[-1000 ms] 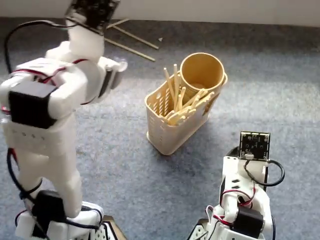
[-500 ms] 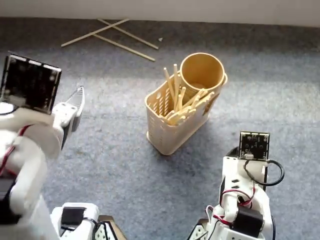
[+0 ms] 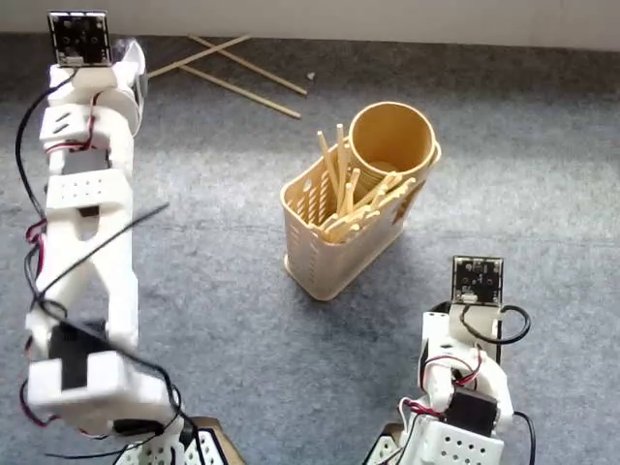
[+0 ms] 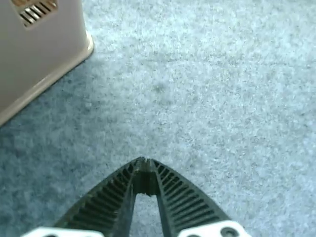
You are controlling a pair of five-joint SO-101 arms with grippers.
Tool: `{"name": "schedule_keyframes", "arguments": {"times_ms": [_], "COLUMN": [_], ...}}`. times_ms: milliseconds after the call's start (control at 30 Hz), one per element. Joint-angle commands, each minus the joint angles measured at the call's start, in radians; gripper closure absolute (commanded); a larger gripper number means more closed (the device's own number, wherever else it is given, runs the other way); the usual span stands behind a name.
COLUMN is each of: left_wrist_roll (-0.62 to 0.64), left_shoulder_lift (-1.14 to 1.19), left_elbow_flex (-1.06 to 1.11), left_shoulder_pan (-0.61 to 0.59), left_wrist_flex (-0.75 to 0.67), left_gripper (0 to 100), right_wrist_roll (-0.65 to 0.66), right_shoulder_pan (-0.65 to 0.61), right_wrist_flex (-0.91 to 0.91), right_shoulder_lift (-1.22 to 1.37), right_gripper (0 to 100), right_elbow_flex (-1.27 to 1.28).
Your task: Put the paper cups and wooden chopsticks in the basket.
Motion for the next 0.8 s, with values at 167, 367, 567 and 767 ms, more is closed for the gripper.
{"name": "schedule_keyframes", "arguments": {"times_ms": [167, 367, 567, 767], "left_wrist_roll": [0.092, 0.087, -0.023, -0.061], "left_shoulder_lift": [0.828, 1.377, 1.558, 1.563], "left_elbow_flex": [-0.955, -1.709, -1.778, -1.732], "left_shoulder_pan": [-0.002, 0.051, 0.105, 0.128], "left_wrist_flex": [-0.04, 0.08, 0.028, 0.029], "left_gripper": [79, 83, 86, 86], "right_wrist_roll": [0.014, 0.014, 0.014, 0.014], "right_shoulder_pan": [-0.113, -0.111, -0.111, -0.111], "right_wrist_flex": [0.012, 0.013, 0.015, 0.015], "right_shoulder_lift": [-0.007, -0.007, -0.007, -0.007], "right_gripper": [98.2, 98.2, 98.2, 98.2], "right_elbow_flex": [0.079, 0.079, 0.079, 0.079]}}
